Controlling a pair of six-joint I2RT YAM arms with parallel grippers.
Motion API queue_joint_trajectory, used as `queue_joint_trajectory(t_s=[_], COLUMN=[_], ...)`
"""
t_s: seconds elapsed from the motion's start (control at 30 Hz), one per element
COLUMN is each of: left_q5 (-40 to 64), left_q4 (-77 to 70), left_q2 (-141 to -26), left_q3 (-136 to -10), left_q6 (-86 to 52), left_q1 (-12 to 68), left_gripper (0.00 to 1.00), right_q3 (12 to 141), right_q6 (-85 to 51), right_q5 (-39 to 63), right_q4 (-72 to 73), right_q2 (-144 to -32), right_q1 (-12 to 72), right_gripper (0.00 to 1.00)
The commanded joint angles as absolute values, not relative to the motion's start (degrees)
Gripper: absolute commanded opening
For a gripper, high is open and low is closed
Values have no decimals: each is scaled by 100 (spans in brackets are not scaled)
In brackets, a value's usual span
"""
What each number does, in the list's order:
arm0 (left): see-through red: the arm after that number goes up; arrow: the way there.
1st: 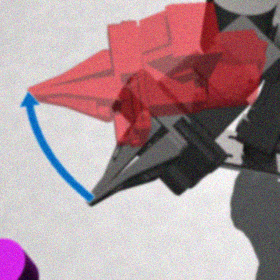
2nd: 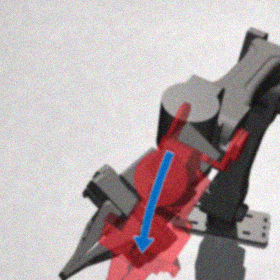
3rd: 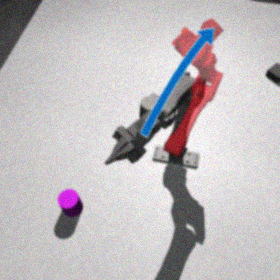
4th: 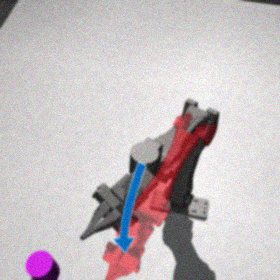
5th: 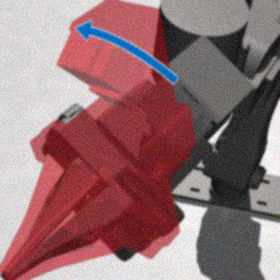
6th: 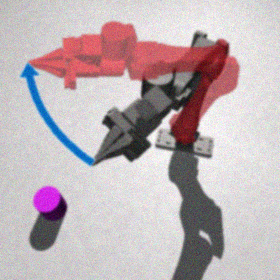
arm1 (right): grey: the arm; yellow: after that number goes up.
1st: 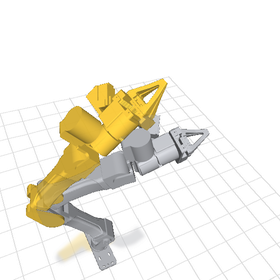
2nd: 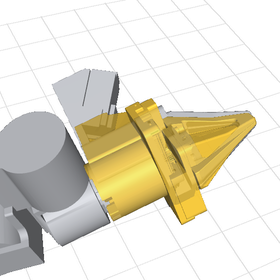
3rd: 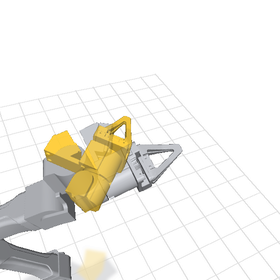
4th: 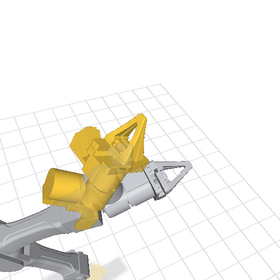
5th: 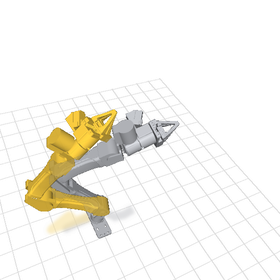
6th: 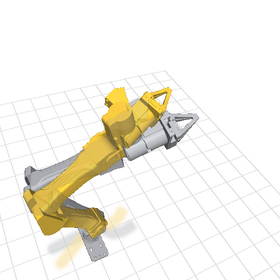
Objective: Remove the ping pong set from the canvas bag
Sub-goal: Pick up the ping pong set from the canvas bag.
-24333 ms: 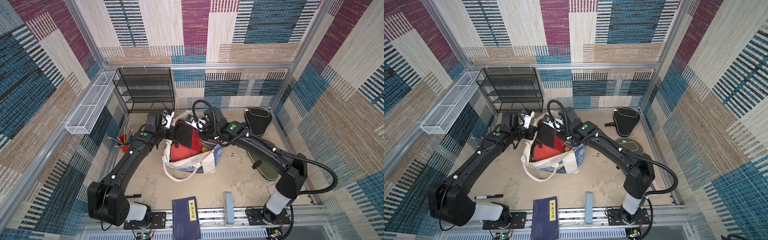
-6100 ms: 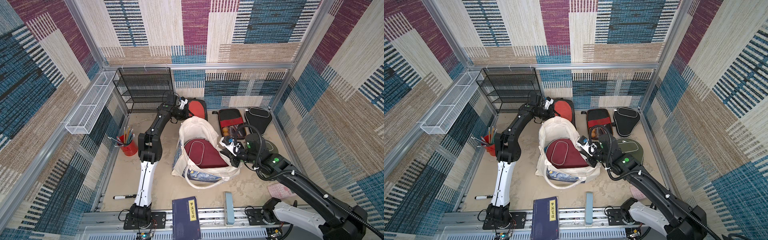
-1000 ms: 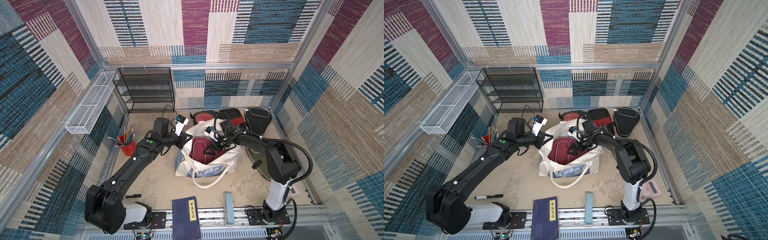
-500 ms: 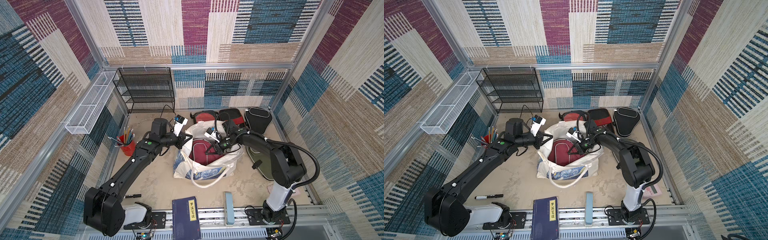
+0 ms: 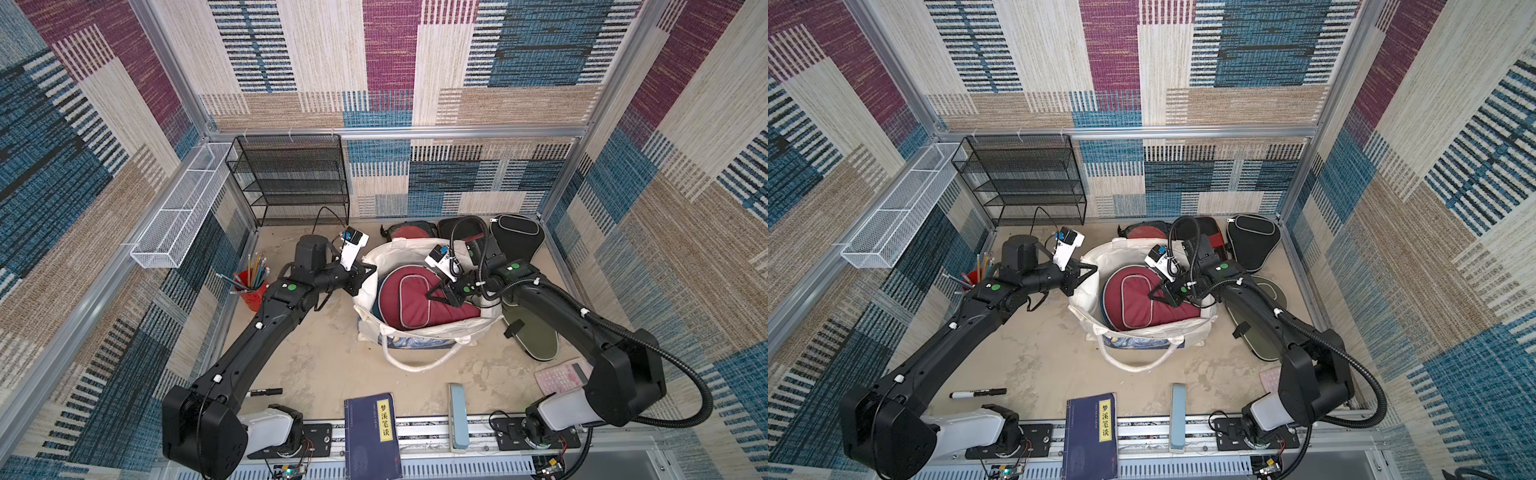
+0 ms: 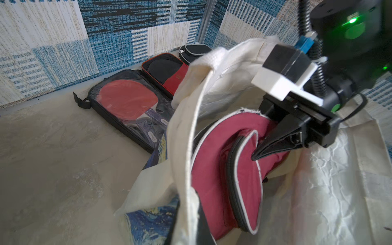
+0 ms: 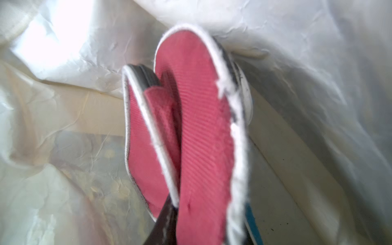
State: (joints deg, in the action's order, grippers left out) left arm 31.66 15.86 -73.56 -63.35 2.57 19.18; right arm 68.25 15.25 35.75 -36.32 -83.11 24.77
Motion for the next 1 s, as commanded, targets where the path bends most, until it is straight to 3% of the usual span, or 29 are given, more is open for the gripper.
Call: queue_joint_trajectory(t_s=[0.0,0.33,0.7,0.8,0.97], left_q5=[3198,2882,2514,2464,2421], left_q4=[2115,3133,2900,2774,2634], left_q2=[-7485,-7816,-7741,-7632,-7374], left_q3=[-6574,-7091,-7060,-7057,-7076], left_q6=[638,1356,1312,1236,1149], left_q1=[1906,1906,1896,1878,1778], left_gripper=[0,0,1,17,61], right_q3=[6973,7379,7453,7427,7495], right_q6=[1352,926,581,489,293], right_q5=[3585,3057,3324,3413,3551], right_q4=[-3219,-2902,-2490,-2346,-2110], right_q2=[-8051,-7530,-7479,-7502,-7385], right_q1=[2514,2518,2506,2490,2413], right_gripper=[0,0,0,0,0])
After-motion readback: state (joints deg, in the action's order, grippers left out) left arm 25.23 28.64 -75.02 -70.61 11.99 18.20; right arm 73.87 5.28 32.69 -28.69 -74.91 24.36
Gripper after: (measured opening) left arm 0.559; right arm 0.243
